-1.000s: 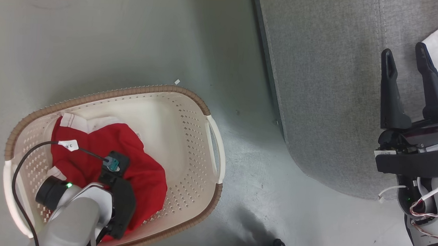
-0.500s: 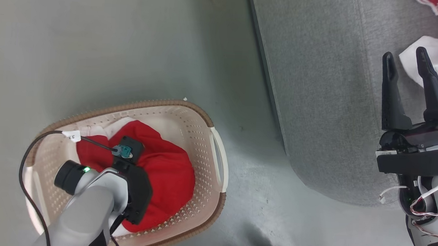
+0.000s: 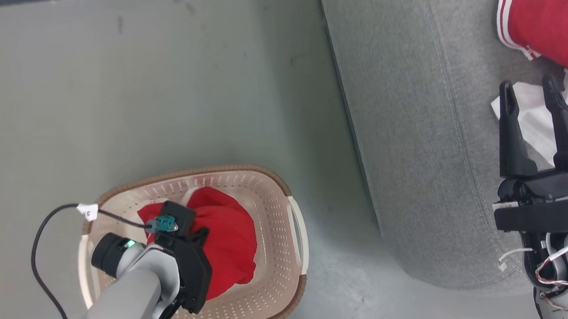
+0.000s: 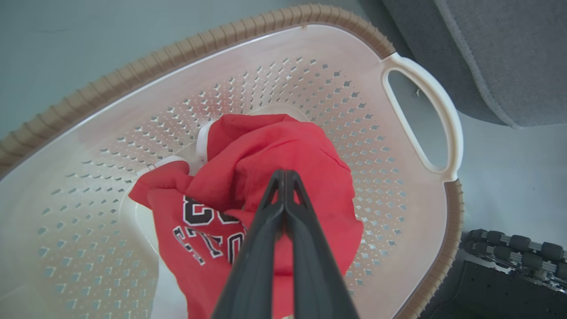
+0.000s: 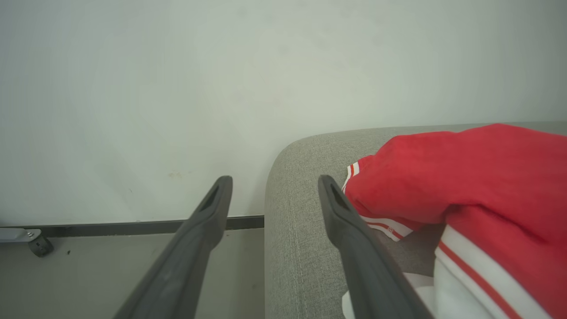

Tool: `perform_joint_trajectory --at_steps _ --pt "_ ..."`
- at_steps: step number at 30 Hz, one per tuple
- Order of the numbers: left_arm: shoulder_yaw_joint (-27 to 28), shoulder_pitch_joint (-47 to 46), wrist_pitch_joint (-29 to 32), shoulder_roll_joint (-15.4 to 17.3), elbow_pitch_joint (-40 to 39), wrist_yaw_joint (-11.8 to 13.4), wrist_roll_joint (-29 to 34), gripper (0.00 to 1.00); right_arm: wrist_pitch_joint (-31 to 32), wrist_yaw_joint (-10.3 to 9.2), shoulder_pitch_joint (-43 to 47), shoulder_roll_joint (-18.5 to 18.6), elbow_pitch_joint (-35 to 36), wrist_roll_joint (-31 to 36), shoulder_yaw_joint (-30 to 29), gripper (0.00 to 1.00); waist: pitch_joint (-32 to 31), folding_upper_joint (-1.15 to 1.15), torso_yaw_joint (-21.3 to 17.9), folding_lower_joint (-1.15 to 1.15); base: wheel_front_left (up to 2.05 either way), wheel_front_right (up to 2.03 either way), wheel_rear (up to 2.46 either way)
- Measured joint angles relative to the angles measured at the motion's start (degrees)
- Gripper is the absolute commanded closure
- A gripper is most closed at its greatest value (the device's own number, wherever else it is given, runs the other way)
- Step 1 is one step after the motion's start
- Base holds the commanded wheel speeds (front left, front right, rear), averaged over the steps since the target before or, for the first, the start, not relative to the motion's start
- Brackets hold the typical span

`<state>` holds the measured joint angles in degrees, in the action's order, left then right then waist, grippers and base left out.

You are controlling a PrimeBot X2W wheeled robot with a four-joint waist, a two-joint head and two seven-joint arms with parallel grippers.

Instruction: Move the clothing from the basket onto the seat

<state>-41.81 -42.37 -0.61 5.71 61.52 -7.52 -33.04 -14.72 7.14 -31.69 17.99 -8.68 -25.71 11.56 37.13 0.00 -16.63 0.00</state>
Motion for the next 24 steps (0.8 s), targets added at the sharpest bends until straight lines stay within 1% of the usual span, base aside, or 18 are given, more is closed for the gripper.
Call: perform_joint_trajectory --at_steps 12,15,19,21,24 --pt "-1.7 4.7 -6.2 0.3 -5.4 0.0 -5.1 1.0 0.0 0.0 3.3 1.0 -1.4 -0.6 0.6 0.0 -8.8 0.0 3.1 -0.01 0.0 0.0 0.0" --pt "-2.2 5.7 -7.6 0.8 -7.2 0.0 -6.2 1.0 0.0 0.0 3.5 1.1 -1.7 -1.0 1.0 0.0 -11.0 0.0 3.8 -0.01 0.0 0.0 0.0" --pt "-2.9 7.1 -9.6 1.8 -10.1 0.0 -7.5 1.0 0.0 0.0 4.5 1.3 -2.5 -1.2 1.3 0.0 -13.9 0.0 4.7 -0.01 0.0 0.0 0.0" --pt "-3.5 7.9 -10.4 2.0 -12.6 0.0 -9.3 1.0 0.0 0.0 5.5 1.5 -2.7 -1.7 1.4 0.0 -16.1 0.0 5.3 -0.01 0.0 0.0 0.0" --pt "-4.4 8.4 -10.9 2.4 -15.2 0.0 -10.1 1.0 0.0 0.0 6.9 2.0 -2.8 -2.1 1.4 0.0 -18.3 0.0 5.9 -0.01 0.0 0.0 0.0"
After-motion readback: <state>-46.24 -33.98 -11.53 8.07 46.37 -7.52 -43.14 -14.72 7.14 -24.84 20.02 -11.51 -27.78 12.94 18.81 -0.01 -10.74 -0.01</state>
